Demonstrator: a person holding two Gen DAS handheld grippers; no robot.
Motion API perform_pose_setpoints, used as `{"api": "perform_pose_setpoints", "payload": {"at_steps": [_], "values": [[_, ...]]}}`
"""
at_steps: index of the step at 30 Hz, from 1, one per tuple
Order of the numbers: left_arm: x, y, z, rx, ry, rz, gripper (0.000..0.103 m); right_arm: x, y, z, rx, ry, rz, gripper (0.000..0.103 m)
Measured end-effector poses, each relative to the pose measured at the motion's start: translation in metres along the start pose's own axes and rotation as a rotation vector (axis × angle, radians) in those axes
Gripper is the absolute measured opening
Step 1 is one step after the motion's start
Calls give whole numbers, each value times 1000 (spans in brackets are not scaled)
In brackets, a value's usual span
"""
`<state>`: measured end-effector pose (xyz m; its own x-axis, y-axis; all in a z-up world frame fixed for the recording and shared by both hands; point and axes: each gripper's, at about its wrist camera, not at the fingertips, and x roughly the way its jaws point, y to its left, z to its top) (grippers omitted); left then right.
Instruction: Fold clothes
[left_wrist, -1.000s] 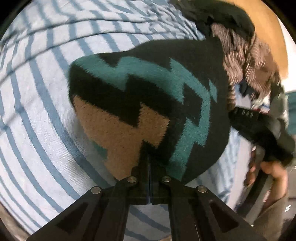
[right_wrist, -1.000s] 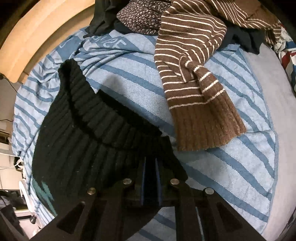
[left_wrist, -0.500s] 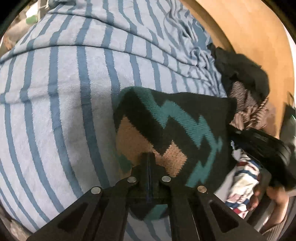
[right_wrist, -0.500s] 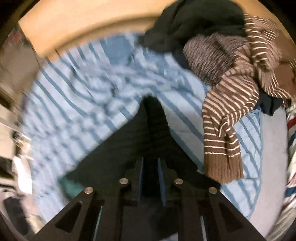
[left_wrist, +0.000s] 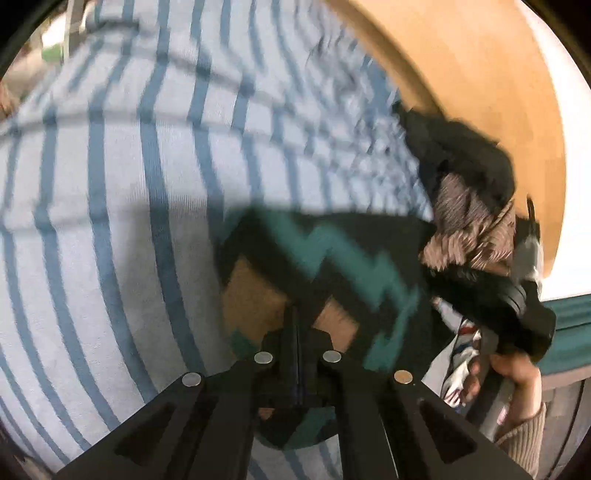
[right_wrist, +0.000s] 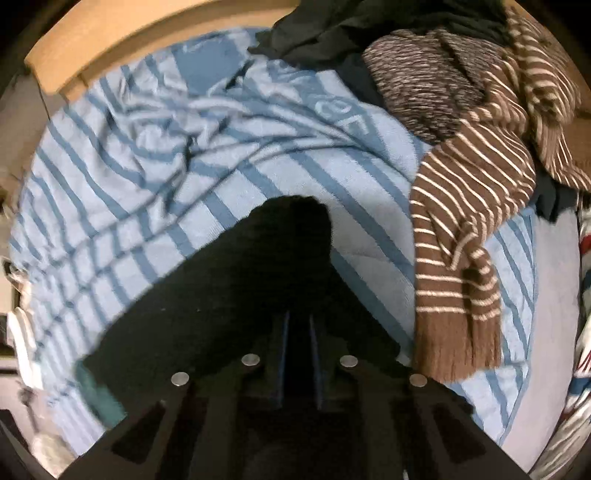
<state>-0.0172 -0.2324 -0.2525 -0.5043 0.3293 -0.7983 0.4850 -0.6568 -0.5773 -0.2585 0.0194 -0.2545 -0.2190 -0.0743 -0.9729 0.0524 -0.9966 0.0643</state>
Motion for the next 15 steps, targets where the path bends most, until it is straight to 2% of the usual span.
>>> {"api": "perform_pose_setpoints", "payload": {"at_steps": [2,6,9,12,15], "values": [[-4,-6,9,37,-35,51,2,-24,-4,2,37,-32,19,19],[17,-11,24,46,-41,97,2,-46,27,14,-73,-109,32,19],[23,-8,24,69,-51,130,2,-17,43,21,-101,-53,0,17],[30,-9,27,94,-47,147,2,29,39,23,-96,43,-83,16],[35,-9,29,116,-38,155,2,42,24,21,-52,39,-53,15]]}}
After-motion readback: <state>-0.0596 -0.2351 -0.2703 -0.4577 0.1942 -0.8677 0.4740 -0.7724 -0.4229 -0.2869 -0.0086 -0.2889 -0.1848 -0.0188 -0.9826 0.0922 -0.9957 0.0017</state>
